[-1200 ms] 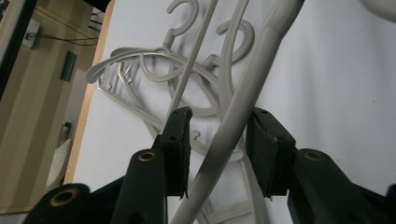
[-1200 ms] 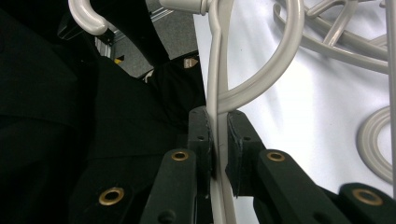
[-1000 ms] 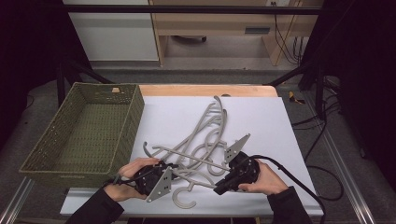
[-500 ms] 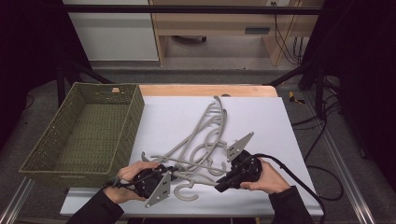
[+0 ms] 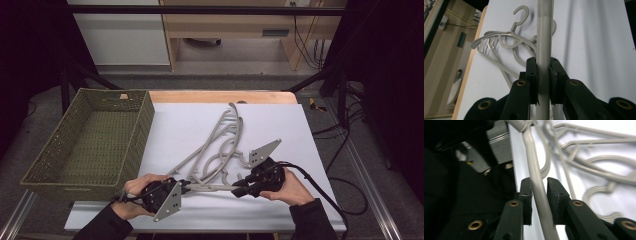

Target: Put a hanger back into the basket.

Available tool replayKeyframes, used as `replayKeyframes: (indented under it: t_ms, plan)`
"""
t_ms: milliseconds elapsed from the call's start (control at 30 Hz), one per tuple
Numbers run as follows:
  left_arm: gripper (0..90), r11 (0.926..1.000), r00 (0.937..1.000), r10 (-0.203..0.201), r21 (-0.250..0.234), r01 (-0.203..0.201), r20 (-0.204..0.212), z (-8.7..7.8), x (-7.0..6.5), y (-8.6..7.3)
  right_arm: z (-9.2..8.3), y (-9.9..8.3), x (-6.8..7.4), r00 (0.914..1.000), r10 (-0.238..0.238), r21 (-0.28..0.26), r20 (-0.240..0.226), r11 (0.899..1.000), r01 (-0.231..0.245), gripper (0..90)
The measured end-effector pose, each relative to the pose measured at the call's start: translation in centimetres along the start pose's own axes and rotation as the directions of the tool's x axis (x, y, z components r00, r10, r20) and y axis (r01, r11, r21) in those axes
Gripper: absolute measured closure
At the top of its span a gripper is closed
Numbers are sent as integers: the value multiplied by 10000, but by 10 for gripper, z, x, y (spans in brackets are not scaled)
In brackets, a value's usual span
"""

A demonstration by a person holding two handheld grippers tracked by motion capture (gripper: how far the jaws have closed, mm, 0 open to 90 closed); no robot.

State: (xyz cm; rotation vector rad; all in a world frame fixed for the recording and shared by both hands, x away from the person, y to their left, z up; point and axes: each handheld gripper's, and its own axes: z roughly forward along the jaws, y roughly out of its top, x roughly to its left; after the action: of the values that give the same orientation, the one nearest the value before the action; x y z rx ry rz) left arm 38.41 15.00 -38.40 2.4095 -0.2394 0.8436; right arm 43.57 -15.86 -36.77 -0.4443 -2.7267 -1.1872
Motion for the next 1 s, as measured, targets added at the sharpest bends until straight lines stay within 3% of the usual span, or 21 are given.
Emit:
replayKeyframes:
  t_ms: [100, 133, 233, 300, 333, 367, 433, 467, 500, 533, 567, 600, 667, 733, 767, 800, 867, 900, 933, 967, 1000]
  plan:
    - [801, 9979, 9980, -636, 82, 636, -69, -1, 3, 0, -2, 0, 0, 9967, 73, -396, 804, 9992, -41, 636]
    - [802, 9979, 9980, -636, 82, 636, -69, -1, 3, 0, -2, 0, 0, 9967, 73, -396, 804, 9992, -41, 636]
    - [802, 9891, 9893, -1461, 181, 1461, -15, 0, 4, -2, -13, -1, 0, 9817, 56, -1686, 1905, 9853, 271, 522]
    - [802, 9875, 9880, -1541, 317, 1542, -28, -1, 5, -2, -20, -3, 0, 9672, 222, -2362, 2530, 9709, 395, 441]
    - [802, 9823, 9827, -1850, 307, 1850, -28, 0, 5, -3, -20, -3, 0, 9672, 222, -2362, 2530, 9709, 395, 441]
    - [801, 9776, 9783, -2070, 371, 2071, -48, -1, 6, -3, -23, -4, 0, 9587, 337, -2651, 2823, 9632, 442, 414]
    - [802, 9634, 9643, -2646, 411, 2648, -113, -1, 9, -3, -30, -8, 1, 9412, 654, -3175, 3313, 9472, 459, 336]
    - [801, 9428, 9434, -3314, 334, 3317, -122, -3, 12, -4, -33, -12, 2, 9293, 820, -3390, 3601, 9395, 485, 303]
    - [802, 9428, 9434, -3314, 334, 3317, -122, -3, 12, -4, -33, -12, 2, 9293, 820, -3390, 3601, 9395, 485, 303]
    - [802, 9178, 9179, -3967, 126, 3968, -76, -5, 16, -5, -36, -17, 4, 9159, 1017, -3634, 3883, 9303, 508, 245]
    - [801, 9178, 9179, -3967, 126, 3968, -76, -5, 16, -5, -36, -17, 4, 9159, 1017, -3634, 3883, 9303, 508, 245]
    - [802, 9022, 9022, -4313, -15, 4313, -48, -6, 18, -6, -38, -22, 5, 9036, 1280, -3839, 4088, 9224, 430, 206]
    - [802, 8798, 8798, -4753, -112, 4752, -13, -9, 22, -7, -39, -25, 6, 8970, 1362, -3912, 4205, 9193, 438, 184]
    - [801, 8630, 8632, -5048, -230, 5046, -42, -11, 25, -8, -39, -31, 7, 8781, 1666, -4024, 4485, 9149, 319, 150]
    - [801, 8448, 8450, -5347, -295, 5343, -66, -14, 28, -8, -39, -37, 7, 8682, 1972, -4206, 4554, 9071, 147, 128]
    - [802, 8448, 8450, -5347, -295, 5343, -66, -14, 28, -8, -39, -37, 7, 8682, 1972, -4206, 4554, 9071, 147, 128]
    - [801, 8291, 8293, -5588, -297, 5583, -76, -16, 31, -9, -38, -42, 6, 8582, 2238, -4327, 4620, 9015, -22, 102]
    - [801, 8131, 8133, -5817, -326, 5812, -86, -18, 34, -9, -38, -49, 4, 8375, 2619, -4498, 4795, 8929, -217, 73]
    - [802, 8090, 8091, -5875, -306, 5870, -114, -19, 36, -9, -38, -51, 3, 8296, 2704, -4523, 4886, 8915, -242, 66]
    - [801, 8090, 8091, -5875, -306, 5870, -114, -19, 36, -9, -38, -51, 3, 8296, 2704, -4523, 4886, 8915, -242, 66]
    - [801, 7942, 7947, -6070, -381, 6064, -52, -20, 38, -10, -38, -54, 2, 8221, 2833, -4593, 4939, 8878, -301, 66]
